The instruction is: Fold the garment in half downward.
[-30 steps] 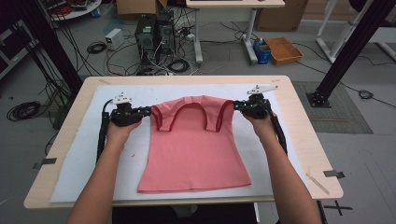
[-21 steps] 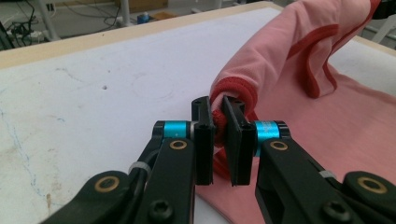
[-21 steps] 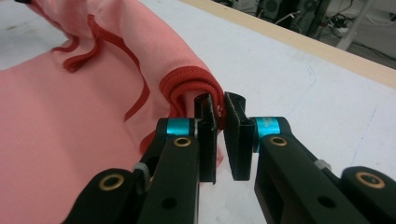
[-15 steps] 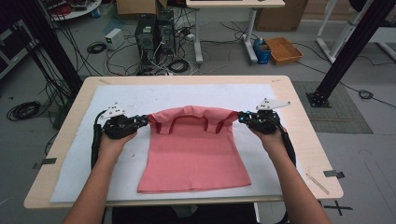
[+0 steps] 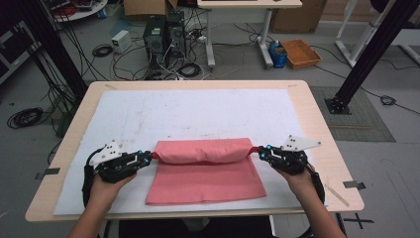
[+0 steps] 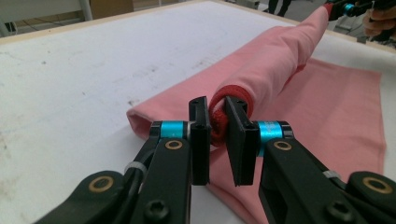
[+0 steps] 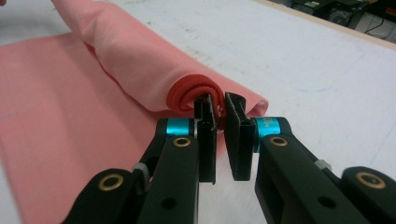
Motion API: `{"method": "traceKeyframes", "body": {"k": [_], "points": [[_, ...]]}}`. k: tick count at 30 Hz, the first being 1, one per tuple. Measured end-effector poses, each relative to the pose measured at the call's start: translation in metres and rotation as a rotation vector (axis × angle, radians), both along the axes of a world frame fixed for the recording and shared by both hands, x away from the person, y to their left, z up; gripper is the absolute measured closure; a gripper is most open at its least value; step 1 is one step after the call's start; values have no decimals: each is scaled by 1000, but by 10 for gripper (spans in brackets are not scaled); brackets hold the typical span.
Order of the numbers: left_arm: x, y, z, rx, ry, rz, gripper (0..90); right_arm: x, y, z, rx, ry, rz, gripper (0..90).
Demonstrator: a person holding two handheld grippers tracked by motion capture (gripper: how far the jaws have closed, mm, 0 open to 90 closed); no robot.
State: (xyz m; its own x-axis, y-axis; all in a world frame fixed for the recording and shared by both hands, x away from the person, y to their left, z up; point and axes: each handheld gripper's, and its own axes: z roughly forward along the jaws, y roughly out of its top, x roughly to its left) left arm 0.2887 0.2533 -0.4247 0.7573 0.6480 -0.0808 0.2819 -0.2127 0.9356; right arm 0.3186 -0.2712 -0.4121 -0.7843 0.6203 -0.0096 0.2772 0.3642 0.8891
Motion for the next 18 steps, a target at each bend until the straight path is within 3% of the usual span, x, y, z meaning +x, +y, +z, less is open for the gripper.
{"method": "traceKeyframes", "body": {"k": [5,10,16,18], "points": [[-14,-2,-4,16,11,-23,801,-17,-3,-9,-10,13,19,834],[-29,-7,-11,65,9,-52,802,-30,-4,-15,-44,6,42,834],[-37,-1,-10,51,1,-51,797,-45,-9,-18,-45,10,52,831],[-39,1,-11,47,7,-46,738,-49,-11,-18,-43,5,57,805]]}}
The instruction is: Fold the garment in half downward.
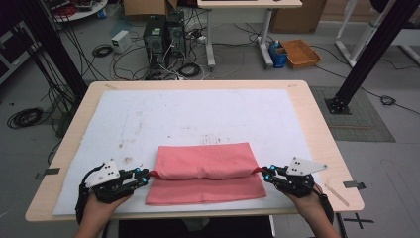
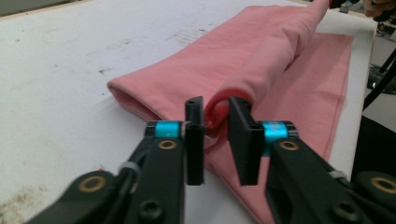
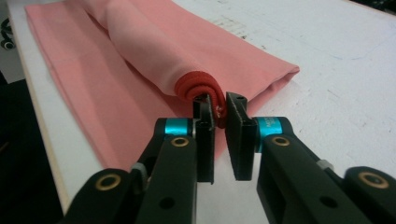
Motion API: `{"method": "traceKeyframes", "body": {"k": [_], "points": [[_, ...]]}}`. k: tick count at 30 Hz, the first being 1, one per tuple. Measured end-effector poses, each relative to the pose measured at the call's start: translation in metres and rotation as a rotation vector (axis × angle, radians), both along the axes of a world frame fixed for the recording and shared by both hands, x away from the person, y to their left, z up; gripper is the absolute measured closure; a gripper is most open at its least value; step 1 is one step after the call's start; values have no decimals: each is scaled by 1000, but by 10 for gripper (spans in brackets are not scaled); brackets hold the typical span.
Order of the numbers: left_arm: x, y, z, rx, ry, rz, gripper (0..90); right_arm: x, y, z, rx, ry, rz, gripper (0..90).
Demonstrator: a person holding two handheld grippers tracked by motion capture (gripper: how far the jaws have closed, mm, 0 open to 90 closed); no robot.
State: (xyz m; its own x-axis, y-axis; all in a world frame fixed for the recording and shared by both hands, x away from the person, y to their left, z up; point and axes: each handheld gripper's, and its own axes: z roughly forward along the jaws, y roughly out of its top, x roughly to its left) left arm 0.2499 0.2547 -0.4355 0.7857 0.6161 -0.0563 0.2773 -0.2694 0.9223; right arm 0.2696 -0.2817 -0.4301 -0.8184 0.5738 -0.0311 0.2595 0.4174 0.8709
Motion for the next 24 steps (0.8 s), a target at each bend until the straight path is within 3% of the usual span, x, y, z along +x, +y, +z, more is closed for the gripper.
{"method": "traceKeyframes", "body": {"k": [2,5,8,10,18,24], "points": [[-2,2,-1,-12,19,23,601,-3,-3,1,5,-6,-9,699],[-2,4,0,-32,41,53,476,-4,-11,3,51,3,-41,583],[2,2,-1,-54,76,76,427,-2,-18,6,94,19,-87,533],[3,-1,-2,-52,89,61,421,0,-17,5,121,52,-105,485],[2,-13,-8,-19,110,23,415,9,6,-13,41,162,-52,466],[4,-23,-13,11,131,-6,420,11,14,-17,11,171,-7,503]]}}
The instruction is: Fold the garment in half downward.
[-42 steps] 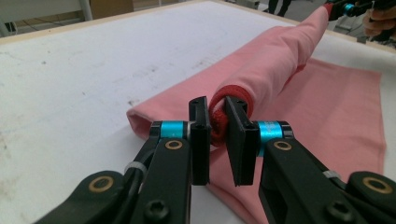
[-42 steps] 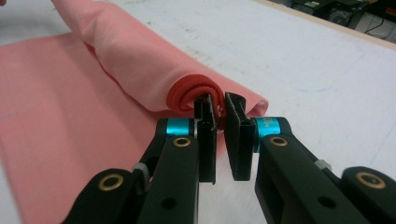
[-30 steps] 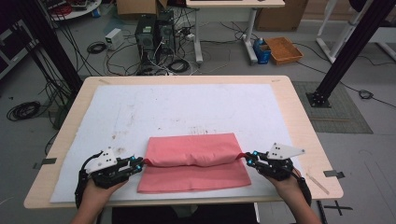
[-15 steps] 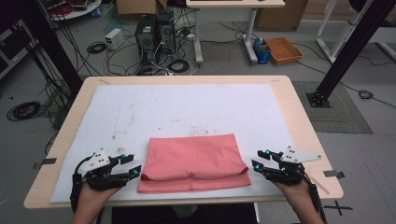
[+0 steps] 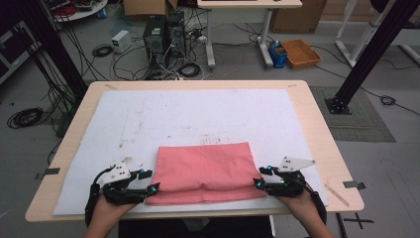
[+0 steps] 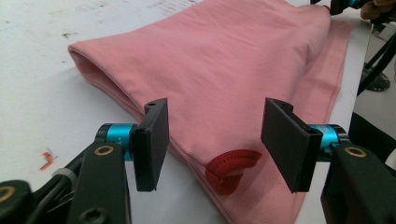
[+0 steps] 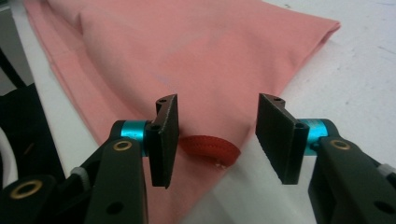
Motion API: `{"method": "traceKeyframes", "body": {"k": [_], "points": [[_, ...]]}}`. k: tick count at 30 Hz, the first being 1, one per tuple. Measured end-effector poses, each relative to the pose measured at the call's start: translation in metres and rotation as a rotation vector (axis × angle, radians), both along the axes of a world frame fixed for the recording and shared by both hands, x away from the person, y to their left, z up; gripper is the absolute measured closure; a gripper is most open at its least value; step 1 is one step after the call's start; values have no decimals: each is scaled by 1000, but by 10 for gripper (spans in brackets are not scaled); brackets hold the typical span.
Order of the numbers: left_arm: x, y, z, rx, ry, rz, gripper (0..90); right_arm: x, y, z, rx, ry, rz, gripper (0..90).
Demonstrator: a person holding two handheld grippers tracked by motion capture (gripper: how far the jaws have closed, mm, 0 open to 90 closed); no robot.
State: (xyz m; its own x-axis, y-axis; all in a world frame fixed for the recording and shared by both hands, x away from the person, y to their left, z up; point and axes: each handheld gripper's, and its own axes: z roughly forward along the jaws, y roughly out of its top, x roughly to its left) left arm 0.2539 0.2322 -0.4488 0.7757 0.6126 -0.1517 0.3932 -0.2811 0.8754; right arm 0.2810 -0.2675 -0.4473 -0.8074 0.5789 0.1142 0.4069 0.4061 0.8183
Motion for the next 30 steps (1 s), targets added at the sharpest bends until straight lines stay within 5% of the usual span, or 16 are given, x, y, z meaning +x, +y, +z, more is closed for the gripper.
{"method": "traceKeyframes", "body": {"k": [11,21,24,27,30], "points": [[4,-8,-1,62,31,-37,683,-1,6,1,-28,-16,40,761],[3,-5,2,64,8,-50,842,-2,4,4,-23,-47,40,821],[1,-3,3,49,2,-40,818,-3,3,4,-18,-53,38,827],[-3,-2,4,51,34,-17,577,-4,2,5,-18,-51,37,826],[-6,-2,3,83,39,-12,519,-4,2,5,-14,-54,36,821]]}}
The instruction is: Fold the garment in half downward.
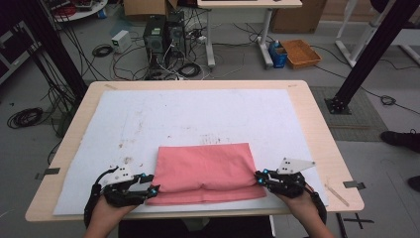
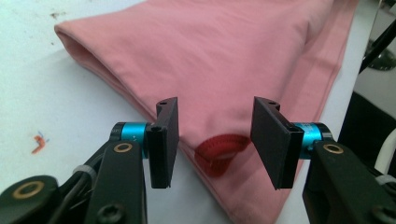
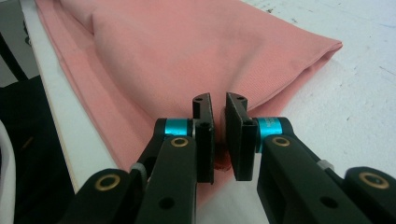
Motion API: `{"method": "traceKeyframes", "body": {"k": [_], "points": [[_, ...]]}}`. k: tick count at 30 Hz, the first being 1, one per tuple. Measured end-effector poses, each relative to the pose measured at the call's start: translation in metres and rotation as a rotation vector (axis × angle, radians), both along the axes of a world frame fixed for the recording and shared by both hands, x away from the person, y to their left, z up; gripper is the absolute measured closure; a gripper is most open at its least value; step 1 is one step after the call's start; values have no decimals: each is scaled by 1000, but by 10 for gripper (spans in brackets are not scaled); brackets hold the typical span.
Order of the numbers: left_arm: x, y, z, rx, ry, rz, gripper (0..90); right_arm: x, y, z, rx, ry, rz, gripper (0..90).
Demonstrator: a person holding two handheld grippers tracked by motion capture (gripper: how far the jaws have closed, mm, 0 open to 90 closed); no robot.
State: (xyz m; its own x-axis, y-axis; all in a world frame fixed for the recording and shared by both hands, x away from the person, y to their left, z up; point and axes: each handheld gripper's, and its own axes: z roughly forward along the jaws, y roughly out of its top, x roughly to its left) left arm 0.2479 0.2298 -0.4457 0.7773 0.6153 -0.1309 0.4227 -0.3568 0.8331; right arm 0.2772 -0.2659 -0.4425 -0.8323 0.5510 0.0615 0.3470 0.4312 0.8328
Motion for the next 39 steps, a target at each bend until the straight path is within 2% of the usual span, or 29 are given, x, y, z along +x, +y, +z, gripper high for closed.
{"method": "traceKeyframes", "body": {"k": [3,5,6,8,11,18,28,34,39], "points": [[1,-1,-3,26,14,-7,543,0,0,0,0,4,2,821],[0,-3,-3,50,18,-20,644,1,1,-1,-4,9,4,821],[0,-4,-3,66,10,-30,689,1,2,-2,-8,5,7,822],[-1,-5,-1,69,-4,-35,765,1,3,-3,-17,14,9,835],[-1,-4,3,70,-23,-43,808,2,3,-2,-15,10,12,854],[-2,1,8,40,-36,-37,832,-1,-1,3,3,8,9,869],[-12,10,14,-5,-19,-60,839,-14,-7,13,31,25,-2,870],[-21,11,9,-1,2,-78,839,-26,-6,10,14,60,-1,870],[-22,6,4,19,18,-82,825,-29,-11,4,9,92,-21,846]]}}
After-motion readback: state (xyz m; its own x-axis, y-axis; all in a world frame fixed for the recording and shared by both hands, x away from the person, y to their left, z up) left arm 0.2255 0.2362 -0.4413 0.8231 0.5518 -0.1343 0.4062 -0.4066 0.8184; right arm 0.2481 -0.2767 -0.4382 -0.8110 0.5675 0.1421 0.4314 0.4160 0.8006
